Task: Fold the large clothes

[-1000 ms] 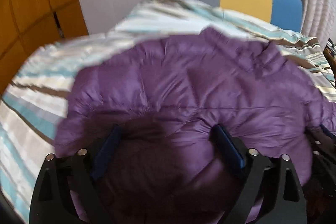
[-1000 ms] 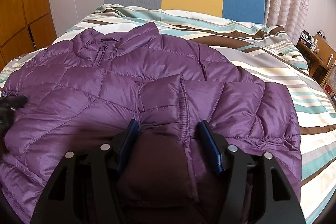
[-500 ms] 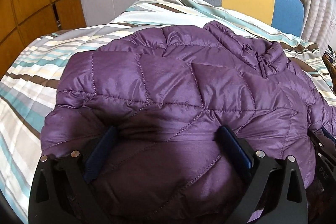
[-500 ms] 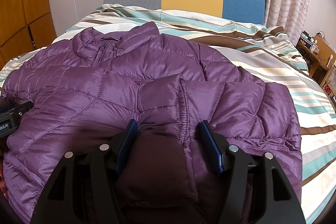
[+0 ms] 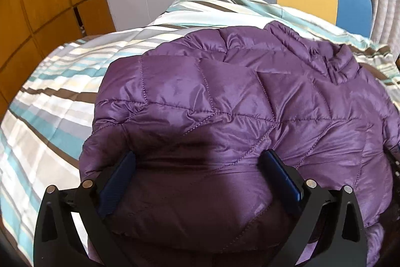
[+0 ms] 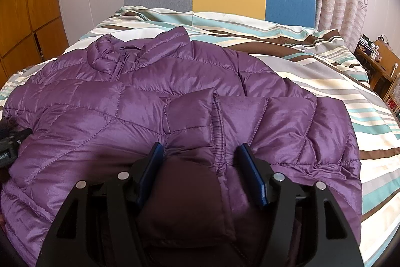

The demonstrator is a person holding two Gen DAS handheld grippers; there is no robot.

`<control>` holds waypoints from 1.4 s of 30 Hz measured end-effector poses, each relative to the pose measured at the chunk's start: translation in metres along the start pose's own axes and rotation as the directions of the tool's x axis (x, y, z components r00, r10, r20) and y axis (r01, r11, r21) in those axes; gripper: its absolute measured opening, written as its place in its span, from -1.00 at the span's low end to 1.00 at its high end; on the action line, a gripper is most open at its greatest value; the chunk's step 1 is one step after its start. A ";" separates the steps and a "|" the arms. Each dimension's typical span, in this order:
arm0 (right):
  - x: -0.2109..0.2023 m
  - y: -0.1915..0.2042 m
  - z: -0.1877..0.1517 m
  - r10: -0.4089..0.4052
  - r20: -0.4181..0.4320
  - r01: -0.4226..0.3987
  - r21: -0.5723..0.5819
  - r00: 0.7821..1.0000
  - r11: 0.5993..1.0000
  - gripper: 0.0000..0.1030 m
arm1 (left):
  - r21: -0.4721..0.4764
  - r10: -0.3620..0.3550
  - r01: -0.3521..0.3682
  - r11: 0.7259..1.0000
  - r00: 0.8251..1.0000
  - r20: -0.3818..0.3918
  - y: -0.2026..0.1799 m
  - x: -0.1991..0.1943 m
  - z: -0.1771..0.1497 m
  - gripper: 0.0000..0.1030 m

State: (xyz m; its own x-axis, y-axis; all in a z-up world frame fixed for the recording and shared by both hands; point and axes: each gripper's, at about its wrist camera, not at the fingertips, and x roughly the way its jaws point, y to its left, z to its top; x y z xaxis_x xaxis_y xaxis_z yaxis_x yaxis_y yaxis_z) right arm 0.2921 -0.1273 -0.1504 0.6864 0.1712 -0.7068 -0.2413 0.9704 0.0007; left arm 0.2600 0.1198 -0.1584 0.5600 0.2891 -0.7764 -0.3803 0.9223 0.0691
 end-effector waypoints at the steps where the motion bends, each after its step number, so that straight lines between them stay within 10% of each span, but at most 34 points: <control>1: 0.000 0.000 0.000 0.001 0.000 -0.001 0.000 1.000 1.000 0.22 | -0.003 -0.003 0.003 1.000 1.000 0.001 0.001 0.000 0.000 0.94; 11: 0.002 -0.003 0.003 0.029 -0.020 -0.029 0.015 0.999 0.999 0.48 | 0.017 -0.020 0.020 1.000 1.000 -0.005 0.005 -0.020 -0.001 0.94; 21: -0.067 -0.034 0.003 0.237 -0.031 -0.230 0.139 0.971 0.963 0.66 | 0.022 -0.086 0.085 0.996 0.995 0.059 0.035 -0.079 -0.054 0.94; 42: -0.187 -0.093 -0.118 0.247 -0.093 -0.235 0.119 0.965 0.965 0.66 | -0.018 -0.195 0.195 0.981 0.981 0.011 0.083 -0.127 -0.160 0.94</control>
State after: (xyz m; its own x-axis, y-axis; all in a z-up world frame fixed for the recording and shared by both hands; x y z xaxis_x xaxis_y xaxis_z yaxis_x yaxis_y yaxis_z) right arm 0.1051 -0.2695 -0.1019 0.5389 0.3889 -0.7472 -0.3127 0.9160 0.2512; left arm 0.0395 0.1185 -0.1540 0.6318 0.1064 -0.7678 -0.2764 0.9563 -0.0949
